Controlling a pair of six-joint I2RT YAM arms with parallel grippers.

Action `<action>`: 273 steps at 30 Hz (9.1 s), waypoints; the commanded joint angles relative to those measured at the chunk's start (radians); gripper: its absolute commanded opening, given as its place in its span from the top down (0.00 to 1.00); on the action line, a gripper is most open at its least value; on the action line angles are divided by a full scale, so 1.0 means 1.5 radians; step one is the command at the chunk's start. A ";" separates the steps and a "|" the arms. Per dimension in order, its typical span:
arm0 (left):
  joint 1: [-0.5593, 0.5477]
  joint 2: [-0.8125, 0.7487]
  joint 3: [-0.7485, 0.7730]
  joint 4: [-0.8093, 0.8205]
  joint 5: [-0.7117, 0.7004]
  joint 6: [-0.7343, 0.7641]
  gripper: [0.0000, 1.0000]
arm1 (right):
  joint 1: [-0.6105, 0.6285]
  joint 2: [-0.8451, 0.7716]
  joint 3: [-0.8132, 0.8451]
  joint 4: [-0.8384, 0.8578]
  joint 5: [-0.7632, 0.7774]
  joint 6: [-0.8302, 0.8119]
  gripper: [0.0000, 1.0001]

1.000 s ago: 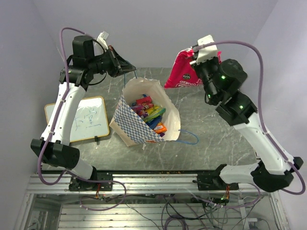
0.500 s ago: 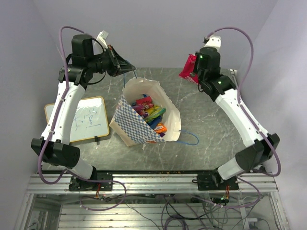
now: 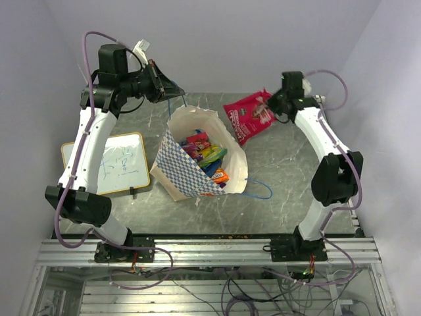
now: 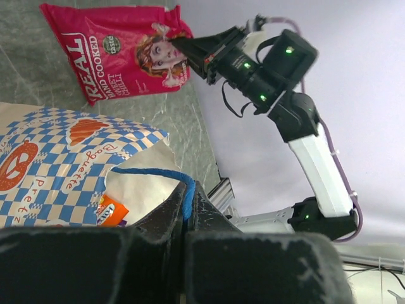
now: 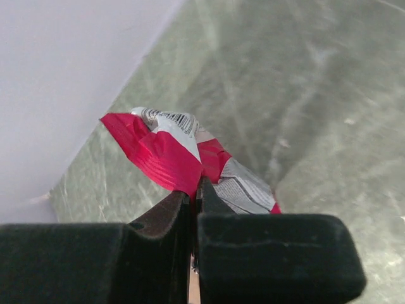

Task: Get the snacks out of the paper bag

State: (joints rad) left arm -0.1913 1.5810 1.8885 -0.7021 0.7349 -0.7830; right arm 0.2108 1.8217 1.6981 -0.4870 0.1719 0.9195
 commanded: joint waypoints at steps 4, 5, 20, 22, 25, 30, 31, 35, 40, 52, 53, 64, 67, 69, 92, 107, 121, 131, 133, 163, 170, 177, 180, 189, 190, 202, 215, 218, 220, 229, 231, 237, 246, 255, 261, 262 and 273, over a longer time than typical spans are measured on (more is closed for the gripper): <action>0.004 -0.009 0.018 0.045 0.052 0.027 0.93 | -0.175 -0.102 -0.294 0.035 -0.118 0.156 1.00; 0.003 -0.007 0.018 0.040 0.053 0.031 0.93 | -0.190 -0.114 -0.328 0.031 -0.114 0.139 1.00; -0.033 -0.034 -0.045 0.111 0.078 -0.009 0.93 | -0.277 -0.356 -0.606 -0.086 0.042 -0.127 0.48; -0.043 -0.040 -0.052 0.126 0.083 -0.019 0.93 | -0.277 -0.377 -0.586 -0.114 0.038 -0.153 0.35; -0.056 -0.047 -0.065 0.140 0.078 -0.031 0.93 | -0.273 -0.411 -0.545 -0.153 0.005 -0.195 0.28; -0.074 -0.066 -0.097 0.185 0.058 -0.072 0.93 | -0.217 -0.429 -0.443 -0.213 -0.033 -0.221 0.20; -0.075 -0.069 -0.107 0.196 0.056 -0.081 0.93 | -0.190 -0.425 -0.426 -0.221 -0.040 -0.223 0.19; -0.079 -0.082 -0.137 0.247 0.069 -0.123 0.93 | -0.058 -0.406 -0.373 -0.270 -0.021 -0.200 0.11; -0.085 -0.088 -0.152 0.254 0.067 -0.131 0.93 | 0.029 -0.430 -0.370 -0.287 -0.057 -0.169 0.10; -0.117 -0.107 -0.168 0.266 0.064 -0.155 0.93 | 0.233 -0.426 -0.484 -0.208 -0.185 -0.128 0.19; -0.123 -0.108 -0.164 0.262 0.061 -0.157 0.93 | 0.258 -0.422 -0.480 -0.192 -0.182 -0.122 0.19; -0.209 -0.132 -0.157 0.122 -0.029 -0.118 0.93 | 0.424 -0.402 -0.435 -0.168 -0.098 -0.160 0.20; -0.222 -0.169 -0.200 0.106 -0.106 -0.118 0.93 | 0.423 -0.453 -0.450 -0.210 -0.030 -0.212 0.19; -0.228 -0.201 -0.247 0.148 -0.130 -0.160 0.93 | 0.423 -0.494 -0.461 -0.240 0.021 -0.222 0.17; -0.294 -0.241 -0.247 0.144 -0.189 -0.213 0.93 | 0.424 -0.624 -0.413 0.000 -0.440 -0.980 0.20; -0.294 -0.273 -0.272 0.139 -0.195 -0.185 0.93 | 0.505 -0.384 -0.483 0.197 -0.406 -1.203 0.23; -0.291 -0.236 -0.165 0.012 -0.187 -0.093 0.93 | 0.535 -0.279 -0.508 0.413 -0.266 -1.219 0.43; -0.291 -0.270 -0.222 0.055 -0.213 -0.127 0.93 | 0.534 -0.377 -0.530 0.308 -0.299 -1.112 0.96; -0.292 -0.270 -0.223 0.056 -0.216 -0.129 0.93 | 0.534 -0.401 -0.529 0.278 -0.290 -1.079 1.00; -0.291 -0.266 -0.211 0.025 -0.361 -0.128 0.93 | 0.533 -0.595 -0.178 0.020 0.168 -0.622 1.00; -0.292 -0.271 -0.210 0.024 -0.359 -0.117 0.93 | 0.522 -0.508 -0.216 0.113 0.507 -0.595 1.00; -0.290 -0.264 -0.200 0.041 -0.331 -0.101 0.93 | 0.228 -0.421 -0.259 0.136 0.247 -0.395 1.00; -0.289 -0.260 -0.189 0.045 -0.325 -0.093 0.93 | 0.140 -0.414 -0.331 0.182 0.123 -0.312 1.00; -0.288 -0.265 -0.199 0.066 -0.298 -0.083 0.93 | -0.094 -0.483 -0.664 0.380 -0.116 -0.156 1.00; -0.287 -0.264 -0.200 0.066 -0.293 -0.083 0.93 | -0.103 -0.492 -0.698 0.403 -0.121 -0.165 1.00; -0.281 -0.254 -0.186 0.041 -0.263 -0.064 0.93 | -0.183 -0.648 -0.825 0.205 0.004 -0.169 1.00; -0.251 -0.227 -0.181 0.067 -0.199 -0.074 0.93 | -0.172 -0.510 -0.632 0.396 -0.159 -0.217 1.00; -0.243 -0.227 -0.178 0.065 -0.190 -0.073 0.93 | -0.177 -0.468 -0.691 0.425 -0.144 -0.172 1.00; -0.237 -0.229 -0.175 0.062 -0.185 -0.073 0.93 | -0.184 -0.453 -0.741 0.417 -0.140 -0.144 1.00; -0.213 -0.247 -0.174 0.044 -0.181 -0.070 0.93 | -0.210 -0.485 -0.902 0.377 -0.053 -0.145 1.00; -0.210 -0.246 -0.176 0.046 -0.178 -0.073 0.93 | -0.210 -0.502 -0.894 0.359 -0.042 -0.152 1.00; -0.205 -0.241 -0.195 0.075 -0.161 -0.096 0.93 | -0.181 -0.530 -0.768 0.274 -0.049 -0.264 0.98; -0.203 -0.245 -0.218 0.105 -0.147 -0.120 0.93 | -0.166 -0.452 -0.675 0.342 -0.042 -0.290 0.95; -0.203 -0.260 -0.225 0.118 -0.143 -0.127 0.93 | -0.175 -0.456 -0.776 0.279 0.035 -0.283 0.83; -0.203 -0.271 -0.247 0.144 -0.126 -0.139 0.93 | -0.177 -0.461 -0.726 0.129 0.143 -0.238 0.42; -0.203 -0.272 -0.249 0.148 -0.123 -0.140 0.93 | -0.177 -0.465 -0.709 0.103 0.151 -0.233 0.34; -0.204 -0.265 -0.253 0.161 -0.097 -0.128 0.93 | -0.071 -0.550 -0.542 0.015 -0.053 -0.328 0.21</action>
State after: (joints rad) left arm -0.5045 1.2034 1.5040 -0.5266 0.5304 -0.9806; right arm 0.0036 1.0348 0.8185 -0.4400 0.2718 0.4957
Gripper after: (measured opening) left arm 0.075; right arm 0.786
